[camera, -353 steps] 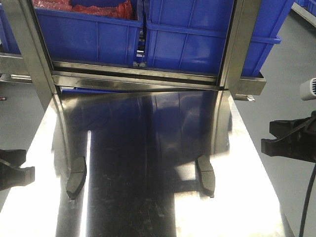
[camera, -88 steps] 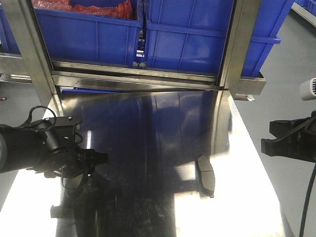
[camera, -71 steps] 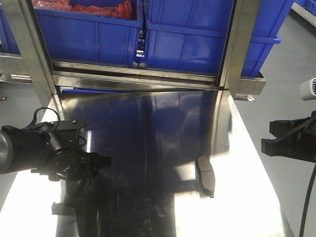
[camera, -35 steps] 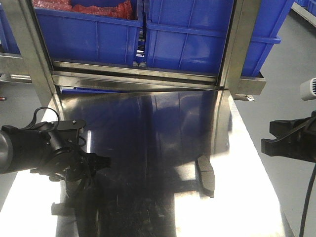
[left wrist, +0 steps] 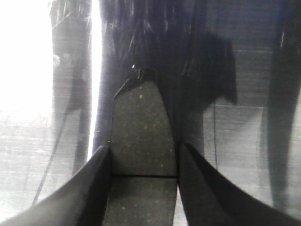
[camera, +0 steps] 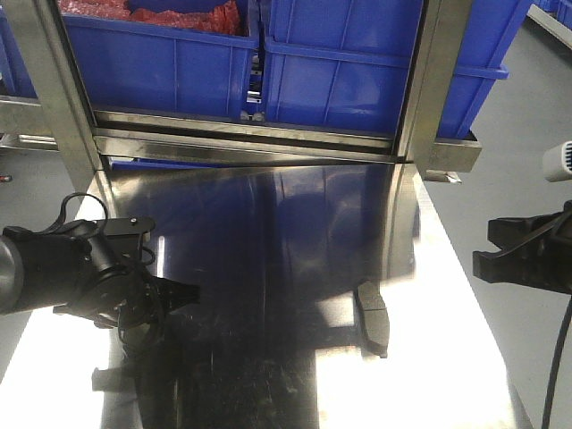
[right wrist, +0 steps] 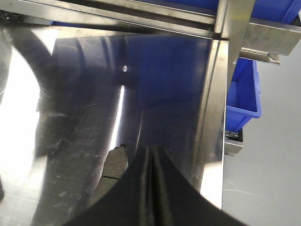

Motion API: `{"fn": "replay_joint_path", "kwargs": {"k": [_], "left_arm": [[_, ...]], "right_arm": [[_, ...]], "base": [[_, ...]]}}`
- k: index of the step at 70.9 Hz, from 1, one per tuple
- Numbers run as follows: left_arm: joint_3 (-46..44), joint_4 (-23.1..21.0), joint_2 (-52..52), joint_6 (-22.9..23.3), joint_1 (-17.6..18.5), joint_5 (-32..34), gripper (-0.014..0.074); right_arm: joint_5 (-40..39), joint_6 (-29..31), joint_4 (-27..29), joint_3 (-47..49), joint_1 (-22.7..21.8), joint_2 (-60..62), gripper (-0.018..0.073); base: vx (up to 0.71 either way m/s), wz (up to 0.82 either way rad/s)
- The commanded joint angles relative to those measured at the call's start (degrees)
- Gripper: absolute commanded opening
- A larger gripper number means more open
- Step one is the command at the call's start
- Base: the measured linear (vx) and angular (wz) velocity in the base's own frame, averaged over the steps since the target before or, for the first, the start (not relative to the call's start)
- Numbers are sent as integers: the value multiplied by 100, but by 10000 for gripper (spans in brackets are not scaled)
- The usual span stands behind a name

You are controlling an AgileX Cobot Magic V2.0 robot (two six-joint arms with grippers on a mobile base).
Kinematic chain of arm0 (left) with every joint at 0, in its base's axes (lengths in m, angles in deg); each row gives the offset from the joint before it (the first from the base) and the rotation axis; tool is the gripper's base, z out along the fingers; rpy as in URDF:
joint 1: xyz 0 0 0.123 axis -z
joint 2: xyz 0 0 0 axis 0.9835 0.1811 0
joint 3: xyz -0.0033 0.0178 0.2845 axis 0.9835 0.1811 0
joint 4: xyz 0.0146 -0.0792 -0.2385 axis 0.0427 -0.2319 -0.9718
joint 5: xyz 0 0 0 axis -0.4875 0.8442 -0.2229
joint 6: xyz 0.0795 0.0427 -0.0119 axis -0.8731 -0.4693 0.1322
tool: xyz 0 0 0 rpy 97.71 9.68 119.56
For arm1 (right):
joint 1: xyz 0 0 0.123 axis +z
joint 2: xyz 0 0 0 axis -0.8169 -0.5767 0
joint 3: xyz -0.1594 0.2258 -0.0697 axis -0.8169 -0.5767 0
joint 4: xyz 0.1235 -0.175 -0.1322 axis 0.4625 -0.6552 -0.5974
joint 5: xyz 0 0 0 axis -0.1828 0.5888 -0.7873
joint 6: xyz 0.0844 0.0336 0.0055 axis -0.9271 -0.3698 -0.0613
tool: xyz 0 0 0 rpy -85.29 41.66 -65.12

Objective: Move and align brake pads A on conveyor
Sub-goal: 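Close the left gripper on the brake pad and lift it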

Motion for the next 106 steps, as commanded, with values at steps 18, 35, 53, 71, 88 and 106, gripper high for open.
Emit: {"fn": "replay_joint_path", "kwargs": {"k": [18, 35, 53, 71, 88, 106], "left_arm": [[-125, 128, -513, 21, 31, -138, 104], [-125, 123, -973, 21, 31, -156, 104], [-125, 118, -1346, -34, 31, -469, 104], [-125, 118, -1976, -283, 202, -849, 104], [-125, 121, -2495, -296, 367, -994, 104], [-125, 121, -2600, -296, 367, -1000, 104]], "right_arm": [[-337, 31, 31, 162, -13, 81, -6], [-337, 31, 31, 162, -13, 81, -6], [-337, 31, 31, 162, -13, 81, -6], [-337, 31, 31, 162, -13, 81, -6], [-337, 31, 31, 162, -13, 81, -6], [-337, 31, 31, 162, -13, 81, -6]], "base": [[0, 0], [0, 0], [0, 0], [0, 0], [0, 0], [0, 0]]}}
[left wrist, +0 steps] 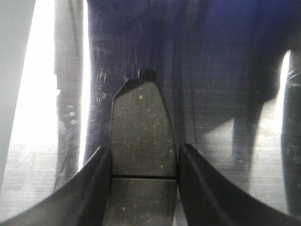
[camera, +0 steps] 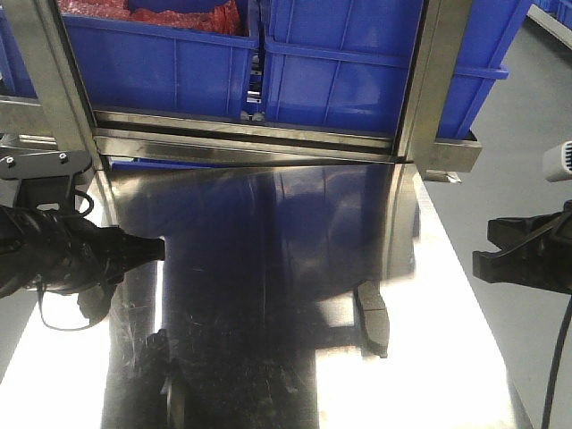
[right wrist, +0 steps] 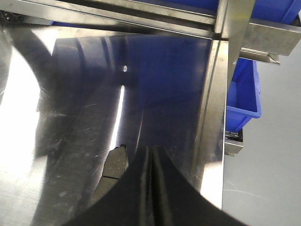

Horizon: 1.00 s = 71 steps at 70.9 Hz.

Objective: Move and align brake pads A on conveyor
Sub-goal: 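Close the left gripper on the brake pad and lift it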

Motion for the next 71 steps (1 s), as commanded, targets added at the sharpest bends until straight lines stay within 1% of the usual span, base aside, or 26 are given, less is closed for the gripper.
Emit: {"fn": "replay_joint_path", "kwargs": {"k": [1, 71], "left_arm": [[-142, 139, -197, 10, 27, 207, 104], [-142, 139, -197, 10, 27, 207, 104]], "right_arm": [[-337, 31, 31, 162, -13, 81, -6], [-351, 31, 31, 162, -13, 81, -6]], "base": [[0, 0], [0, 0]]}}
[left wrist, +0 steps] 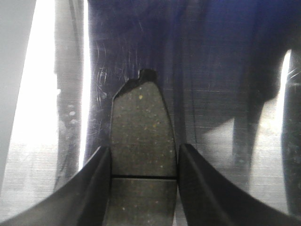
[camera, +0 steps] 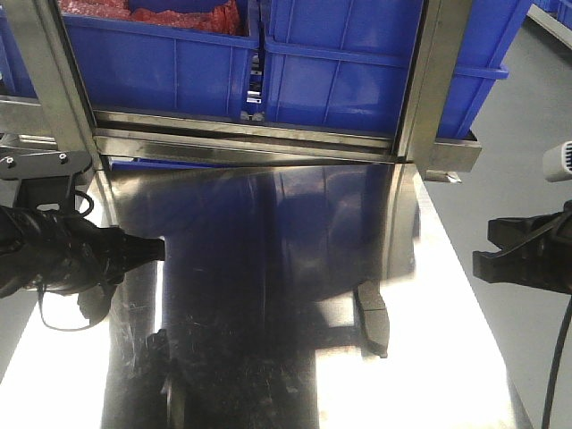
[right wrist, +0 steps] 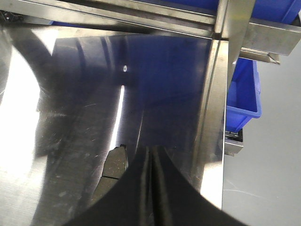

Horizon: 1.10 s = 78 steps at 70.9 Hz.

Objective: Move and align brake pads A on conveyor
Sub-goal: 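Close the left gripper on the brake pad and lift it, then lower the right gripper over the other brake pad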

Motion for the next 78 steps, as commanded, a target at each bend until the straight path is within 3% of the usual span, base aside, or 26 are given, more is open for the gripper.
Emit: {"fn": "replay_joint_path", "kwargs": {"k": [1, 10, 16, 33, 42, 51, 63, 71, 78], "left_arm": [[-142, 139, -197, 10, 27, 207, 104], [-142, 139, -197, 10, 27, 207, 104], [-142, 139, -197, 10, 27, 207, 104], [-142, 139, -197, 10, 27, 207, 104], [-142, 139, -197, 10, 27, 207, 104], [-142, 139, -197, 10, 27, 207, 104], [-142, 139, -197, 10, 27, 207, 104], [-142, 139, -197, 10, 27, 207, 104], [-142, 139, -197, 10, 27, 207, 104]], "right_arm": [[-351, 31, 31, 162, -13, 81, -6], [-364, 31, 14, 162, -13, 81, 20], [-364, 31, 12, 162, -13, 81, 92], [-369, 70, 7, 162, -13, 81, 531], [-457, 46, 58, 162, -13, 81, 666], [-333, 4, 273, 217, -13, 43, 685], [736, -294, 244, 798, -8, -517, 670], [1023, -645, -175, 1118, 102, -938, 650], [1017, -1464, -996, 1339, 666, -1320, 634]], "base": [[0, 0], [0, 0], [0, 0], [0, 0], [0, 0], [0, 0], [0, 0], [0, 0], [0, 0]]}}
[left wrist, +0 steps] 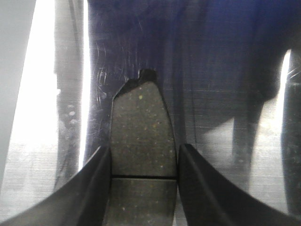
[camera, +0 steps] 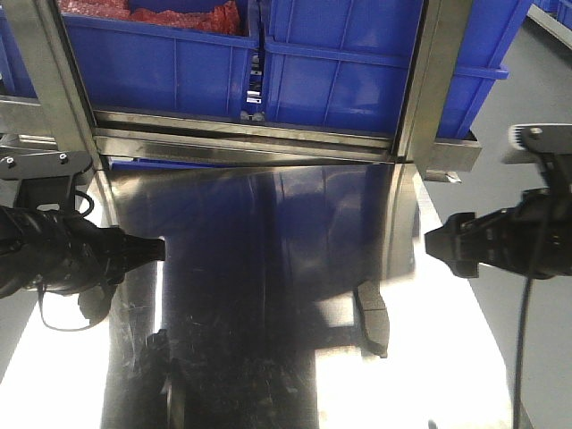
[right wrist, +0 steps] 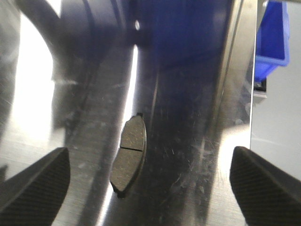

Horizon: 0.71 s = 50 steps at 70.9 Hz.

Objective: Move and align brake pads A on conveyor
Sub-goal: 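Lower the right gripper over the other brake pad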

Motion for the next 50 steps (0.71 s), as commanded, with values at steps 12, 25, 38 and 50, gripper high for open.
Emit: {"fn": "replay_joint_path", "kwargs": {"k": [12, 25, 38, 50], "left_arm": [[-142, 139, -197, 10, 27, 207, 104], [-142, 139, -197, 10, 27, 207, 104], [-142, 139, -197, 10, 27, 207, 104], [-142, 139, -197, 10, 27, 207, 104]], "right_arm": [[113, -3430, -2935, 721, 1620, -1087, 626], [412, -4889, -3893, 948, 1986, -1865, 596], [269, -4698, -3628, 955, 1986, -2479, 551], [-77, -4698, -3576, 955, 1986, -2931, 520]], "base": [[0, 0], [0, 0], [0, 0], [0, 0]]}}
